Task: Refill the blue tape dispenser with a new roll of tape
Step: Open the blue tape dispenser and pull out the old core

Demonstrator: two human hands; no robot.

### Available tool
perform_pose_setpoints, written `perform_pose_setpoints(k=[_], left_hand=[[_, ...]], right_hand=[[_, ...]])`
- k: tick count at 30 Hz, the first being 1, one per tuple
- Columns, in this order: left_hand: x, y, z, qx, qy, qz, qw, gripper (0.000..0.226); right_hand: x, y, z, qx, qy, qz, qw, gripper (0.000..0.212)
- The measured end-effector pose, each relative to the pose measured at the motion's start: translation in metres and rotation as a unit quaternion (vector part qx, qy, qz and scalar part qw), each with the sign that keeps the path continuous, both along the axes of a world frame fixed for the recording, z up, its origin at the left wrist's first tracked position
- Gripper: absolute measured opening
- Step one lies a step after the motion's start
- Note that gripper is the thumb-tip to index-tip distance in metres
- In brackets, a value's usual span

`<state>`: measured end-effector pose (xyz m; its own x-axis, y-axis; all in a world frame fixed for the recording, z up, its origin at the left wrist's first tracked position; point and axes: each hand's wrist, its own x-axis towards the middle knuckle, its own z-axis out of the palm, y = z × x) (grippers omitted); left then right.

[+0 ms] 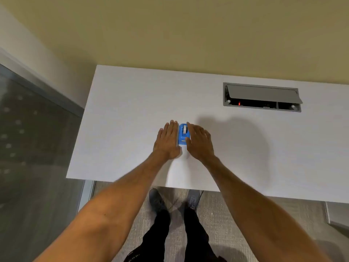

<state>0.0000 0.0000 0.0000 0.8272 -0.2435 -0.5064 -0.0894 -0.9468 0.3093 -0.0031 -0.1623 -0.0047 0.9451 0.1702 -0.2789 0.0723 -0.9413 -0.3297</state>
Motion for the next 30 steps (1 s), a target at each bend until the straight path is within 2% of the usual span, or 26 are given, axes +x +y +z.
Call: perform_pose_setpoints(k=[5, 13, 18, 20, 23, 30], left_hand=[[0.006, -0.002, -0.007, -0.031, 0.03, -0.007, 0.999, 0.102], [0.019, -0.005, -0.02, -0.057, -0.001, -0.043, 0.997, 0.081], [0.02, -0.007, -0.031, -0.082, 0.004, -0.008, 0.997, 0.078], [0.021, -0.006, -0.031, -0.079, 0.003, 0.0, 0.997, 0.088], [0.026, -0.002, -0.029, -0.063, 0.009, -0.018, 0.998, 0.121], [0.024, 0.0, -0.03, -0.04, 0.016, -0.011, 0.999, 0.111]], right_hand=[[0.005, -0.003, -0.007, 0.002, -0.016, -0.008, 1.0, 0.049], [0.028, 0.002, -0.024, -0.008, -0.024, -0.003, 1.0, 0.047], [0.035, 0.002, -0.033, -0.011, -0.032, -0.009, 0.999, 0.042], [0.037, 0.002, -0.036, -0.013, -0.029, -0.007, 0.999, 0.042], [0.041, 0.002, -0.037, -0.019, -0.026, -0.009, 0.999, 0.042], [0.048, 0.003, -0.038, -0.021, -0.028, -0.003, 0.999, 0.043]])
